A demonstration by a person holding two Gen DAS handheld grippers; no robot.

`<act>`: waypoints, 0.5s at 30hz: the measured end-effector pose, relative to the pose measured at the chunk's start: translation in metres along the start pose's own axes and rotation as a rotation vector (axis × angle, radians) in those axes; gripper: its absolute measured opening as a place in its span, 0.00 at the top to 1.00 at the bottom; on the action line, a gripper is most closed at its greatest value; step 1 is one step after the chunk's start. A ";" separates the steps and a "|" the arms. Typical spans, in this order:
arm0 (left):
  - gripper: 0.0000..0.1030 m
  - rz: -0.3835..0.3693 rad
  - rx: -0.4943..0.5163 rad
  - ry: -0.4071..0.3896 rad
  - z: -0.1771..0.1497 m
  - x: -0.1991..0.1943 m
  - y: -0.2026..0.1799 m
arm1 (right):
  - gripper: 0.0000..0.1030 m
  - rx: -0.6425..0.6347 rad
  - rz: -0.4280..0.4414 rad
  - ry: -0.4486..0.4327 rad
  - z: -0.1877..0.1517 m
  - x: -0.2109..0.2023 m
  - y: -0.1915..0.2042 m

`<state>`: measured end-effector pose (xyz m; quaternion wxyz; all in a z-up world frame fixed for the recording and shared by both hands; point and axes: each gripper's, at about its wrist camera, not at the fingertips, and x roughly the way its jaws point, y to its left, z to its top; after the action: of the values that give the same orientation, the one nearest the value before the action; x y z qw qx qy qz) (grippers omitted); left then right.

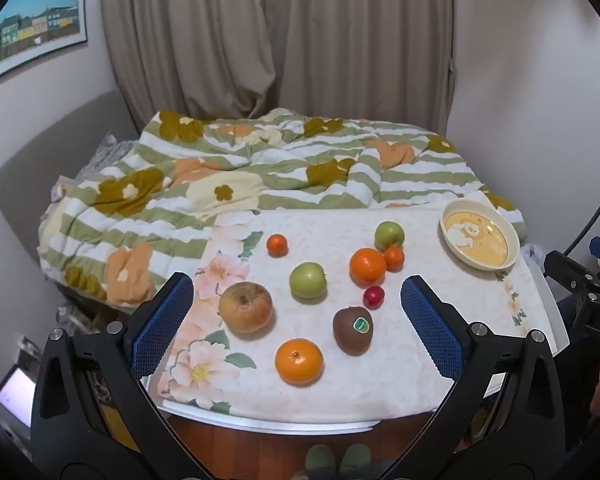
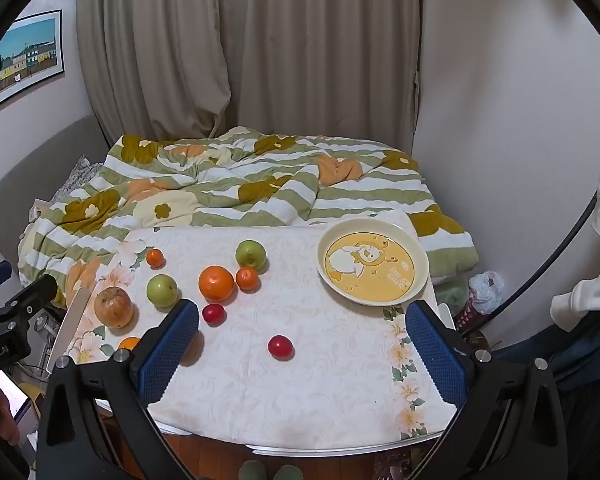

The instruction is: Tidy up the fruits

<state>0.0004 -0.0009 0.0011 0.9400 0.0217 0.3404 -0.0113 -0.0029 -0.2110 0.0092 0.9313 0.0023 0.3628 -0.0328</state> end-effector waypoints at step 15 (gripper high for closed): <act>0.00 -0.014 -0.018 -0.011 -0.002 0.004 0.004 | 0.00 -0.002 0.005 -0.002 0.000 0.001 0.003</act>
<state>0.0027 0.0035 -0.0027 0.9419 0.0109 0.3354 -0.0148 -0.0018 -0.2081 0.0083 0.9317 0.0022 0.3618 -0.0302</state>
